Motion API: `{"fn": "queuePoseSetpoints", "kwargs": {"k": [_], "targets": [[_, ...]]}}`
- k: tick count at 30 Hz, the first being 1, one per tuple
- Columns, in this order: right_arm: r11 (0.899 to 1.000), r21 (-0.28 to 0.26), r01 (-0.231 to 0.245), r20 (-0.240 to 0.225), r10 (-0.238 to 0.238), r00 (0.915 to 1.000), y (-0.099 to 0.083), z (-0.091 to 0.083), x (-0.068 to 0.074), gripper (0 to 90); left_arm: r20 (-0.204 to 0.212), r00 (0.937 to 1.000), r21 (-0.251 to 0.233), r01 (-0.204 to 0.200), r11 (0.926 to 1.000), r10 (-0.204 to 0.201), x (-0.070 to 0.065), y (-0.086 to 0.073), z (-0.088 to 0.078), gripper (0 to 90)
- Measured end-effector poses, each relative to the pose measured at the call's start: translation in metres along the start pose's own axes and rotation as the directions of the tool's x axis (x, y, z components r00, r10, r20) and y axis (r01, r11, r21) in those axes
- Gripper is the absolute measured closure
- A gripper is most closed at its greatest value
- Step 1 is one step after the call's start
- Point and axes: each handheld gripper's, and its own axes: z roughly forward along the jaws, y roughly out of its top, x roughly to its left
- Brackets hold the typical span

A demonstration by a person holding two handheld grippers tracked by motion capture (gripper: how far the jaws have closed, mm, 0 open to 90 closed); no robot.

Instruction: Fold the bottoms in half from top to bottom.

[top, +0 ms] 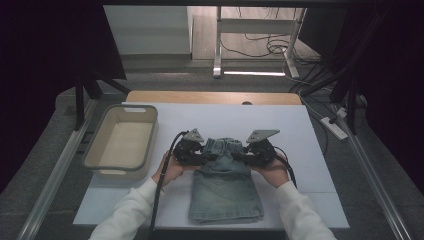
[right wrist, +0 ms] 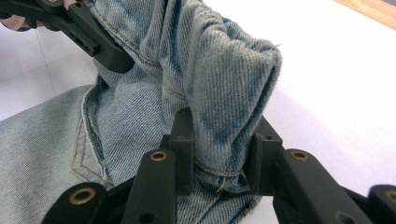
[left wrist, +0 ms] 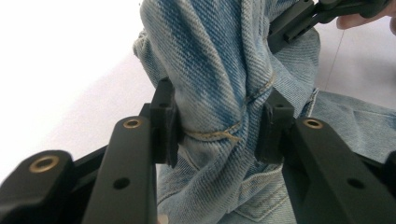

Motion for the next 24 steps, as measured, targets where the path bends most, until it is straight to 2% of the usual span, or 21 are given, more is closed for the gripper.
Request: {"fn": "queuePoseSetpoints", "kwargs": {"k": [24], "targets": [[1.000, 0.007, 0.025, -0.014, -0.025, 0.9996, -0.006, -0.007, 0.015, 67.8, 0.018, 0.9998, -0.003, -0.005, 1.0000, 0.005, -0.014, -0.012, -0.005, 58.5]]}}
